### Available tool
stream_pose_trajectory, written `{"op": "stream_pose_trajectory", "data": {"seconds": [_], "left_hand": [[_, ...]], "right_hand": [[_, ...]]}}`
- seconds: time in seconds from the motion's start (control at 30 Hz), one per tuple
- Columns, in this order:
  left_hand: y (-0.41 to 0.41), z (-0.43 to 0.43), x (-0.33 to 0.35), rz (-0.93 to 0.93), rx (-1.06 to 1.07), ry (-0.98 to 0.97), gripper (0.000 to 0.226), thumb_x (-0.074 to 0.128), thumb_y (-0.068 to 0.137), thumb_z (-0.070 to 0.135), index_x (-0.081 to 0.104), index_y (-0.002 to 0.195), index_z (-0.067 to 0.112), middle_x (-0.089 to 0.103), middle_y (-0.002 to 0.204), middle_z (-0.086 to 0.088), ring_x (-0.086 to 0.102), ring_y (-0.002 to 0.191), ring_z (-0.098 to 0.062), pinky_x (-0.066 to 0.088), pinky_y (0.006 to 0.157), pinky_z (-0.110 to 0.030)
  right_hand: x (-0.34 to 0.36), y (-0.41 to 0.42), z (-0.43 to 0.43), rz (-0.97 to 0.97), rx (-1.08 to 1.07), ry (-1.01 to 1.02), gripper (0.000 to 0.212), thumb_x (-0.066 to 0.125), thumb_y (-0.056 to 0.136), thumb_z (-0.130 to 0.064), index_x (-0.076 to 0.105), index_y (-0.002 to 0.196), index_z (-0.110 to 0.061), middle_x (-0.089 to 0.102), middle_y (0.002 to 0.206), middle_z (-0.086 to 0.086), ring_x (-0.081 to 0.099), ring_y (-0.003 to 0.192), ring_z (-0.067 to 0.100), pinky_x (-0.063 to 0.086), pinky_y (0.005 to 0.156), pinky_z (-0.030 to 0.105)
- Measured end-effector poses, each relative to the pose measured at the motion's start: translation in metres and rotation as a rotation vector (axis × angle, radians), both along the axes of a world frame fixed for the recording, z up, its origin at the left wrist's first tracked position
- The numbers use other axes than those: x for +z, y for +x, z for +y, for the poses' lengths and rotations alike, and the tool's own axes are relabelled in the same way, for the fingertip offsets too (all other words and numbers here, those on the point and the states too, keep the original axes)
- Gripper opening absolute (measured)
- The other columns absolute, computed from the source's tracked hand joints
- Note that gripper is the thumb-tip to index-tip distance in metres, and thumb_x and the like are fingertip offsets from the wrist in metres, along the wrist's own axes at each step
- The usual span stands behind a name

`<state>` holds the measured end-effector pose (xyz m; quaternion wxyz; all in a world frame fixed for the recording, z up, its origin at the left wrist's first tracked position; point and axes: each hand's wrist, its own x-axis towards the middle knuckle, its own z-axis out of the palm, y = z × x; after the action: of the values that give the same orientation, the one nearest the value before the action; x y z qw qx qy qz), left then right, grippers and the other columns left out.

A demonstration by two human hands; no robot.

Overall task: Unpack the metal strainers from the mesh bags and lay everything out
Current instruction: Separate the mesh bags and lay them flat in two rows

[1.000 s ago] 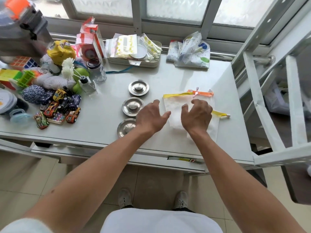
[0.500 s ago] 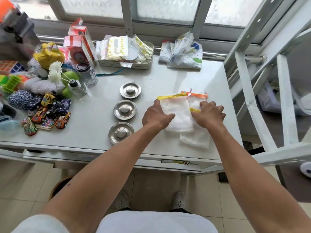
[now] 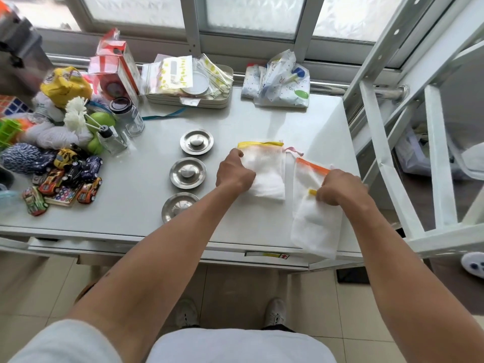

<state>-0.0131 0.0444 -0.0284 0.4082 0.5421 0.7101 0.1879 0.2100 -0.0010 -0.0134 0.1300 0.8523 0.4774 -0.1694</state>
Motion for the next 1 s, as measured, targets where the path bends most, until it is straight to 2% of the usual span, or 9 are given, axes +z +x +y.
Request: {"op": "stream_pose_trajectory", "data": {"seconds": [0.1,0.23,0.3,0.4,0.47,0.63,0.83,0.93,1.0], "left_hand": [[-0.003,0.005,-0.005,-0.037,0.038,0.081,0.051,0.065,0.075,0.015,0.051,0.123,0.023,0.068,0.093,-0.004,0.064,0.092,-0.026,0.052,0.08,-0.033],[-0.009,0.007,-0.007,-0.027,0.153,0.254,0.031,0.057,0.087,0.01,0.056,0.116,0.018,0.061,0.086,0.003,0.062,0.092,-0.027,0.044,0.077,-0.03],[-0.014,0.009,-0.007,-0.033,0.195,0.292,0.027,0.055,0.087,0.007,0.058,0.113,0.016,0.06,0.085,0.003,0.062,0.092,-0.027,0.042,0.076,-0.028],[-0.019,0.011,-0.007,-0.011,0.198,0.295,0.025,0.051,0.089,0.006,0.06,0.112,0.014,0.061,0.087,0.002,0.06,0.091,-0.025,0.037,0.074,-0.025],[-0.021,0.012,-0.008,0.027,0.146,0.278,0.024,0.05,0.091,0.008,0.065,0.109,0.015,0.068,0.097,-0.002,0.062,0.097,-0.025,0.039,0.077,-0.024],[-0.02,0.012,-0.011,0.106,0.008,0.235,0.03,0.051,0.092,0.01,0.069,0.115,0.011,0.067,0.124,-0.011,0.061,0.116,-0.027,0.046,0.101,-0.031],[-0.019,0.01,-0.013,0.307,-0.103,0.29,0.031,0.051,0.091,0.008,0.062,0.12,0.003,0.054,0.129,-0.018,0.056,0.116,-0.034,0.043,0.096,-0.037],[-0.015,0.005,-0.015,0.396,-0.156,0.366,0.041,0.052,0.092,0.017,0.052,0.132,0.012,0.033,0.151,-0.019,0.034,0.136,-0.036,0.034,0.106,-0.042],[-0.009,-0.001,-0.014,0.472,-0.222,0.463,0.042,0.05,0.093,0.026,0.05,0.134,0.02,0.03,0.154,-0.017,0.029,0.138,-0.035,0.032,0.106,-0.045]], "right_hand": [[0.011,-0.012,0.002,-0.061,0.069,0.153,0.059,0.065,0.078,-0.031,0.048,0.131,-0.012,0.048,0.132,0.018,0.04,0.126,0.039,0.039,0.099,0.047],[0.013,-0.04,0.019,0.253,0.157,0.431,0.034,0.061,0.081,-0.026,0.066,0.109,-0.008,0.066,0.112,0.015,0.058,0.108,0.035,0.046,0.084,0.036],[0.008,-0.054,0.029,0.347,0.166,0.442,0.023,0.061,0.08,-0.022,0.068,0.094,-0.005,0.07,0.102,0.013,0.063,0.099,0.033,0.047,0.075,0.032],[-0.004,-0.069,0.04,0.388,0.088,0.422,0.027,0.065,0.076,-0.019,0.065,0.098,-0.003,0.069,0.107,0.011,0.064,0.096,0.03,0.048,0.071,0.029],[-0.009,-0.074,0.045,0.383,0.022,0.418,0.025,0.064,0.071,-0.01,0.063,0.095,-0.003,0.068,0.098,0.012,0.065,0.092,0.031,0.044,0.065,0.026],[-0.014,-0.069,0.053,0.344,-0.028,0.438,0.032,0.059,0.068,0.0,0.065,0.1,-0.003,0.068,0.101,0.016,0.066,0.095,0.034,0.047,0.07,0.027],[-0.015,-0.039,0.056,0.197,-0.067,0.512,0.03,0.055,0.074,0.0,0.062,0.103,0.001,0.065,0.107,0.024,0.064,0.101,0.041,0.052,0.083,0.036],[-0.015,-0.032,0.055,0.182,-0.072,0.558,0.03,0.053,0.083,-0.001,0.06,0.111,-0.001,0.061,0.116,0.025,0.062,0.105,0.043,0.05,0.088,0.039],[-0.018,-0.03,0.053,0.19,-0.031,0.634,0.028,0.053,0.087,-0.004,0.061,0.113,-0.002,0.062,0.117,0.023,0.06,0.108,0.041,0.048,0.092,0.038]]}}
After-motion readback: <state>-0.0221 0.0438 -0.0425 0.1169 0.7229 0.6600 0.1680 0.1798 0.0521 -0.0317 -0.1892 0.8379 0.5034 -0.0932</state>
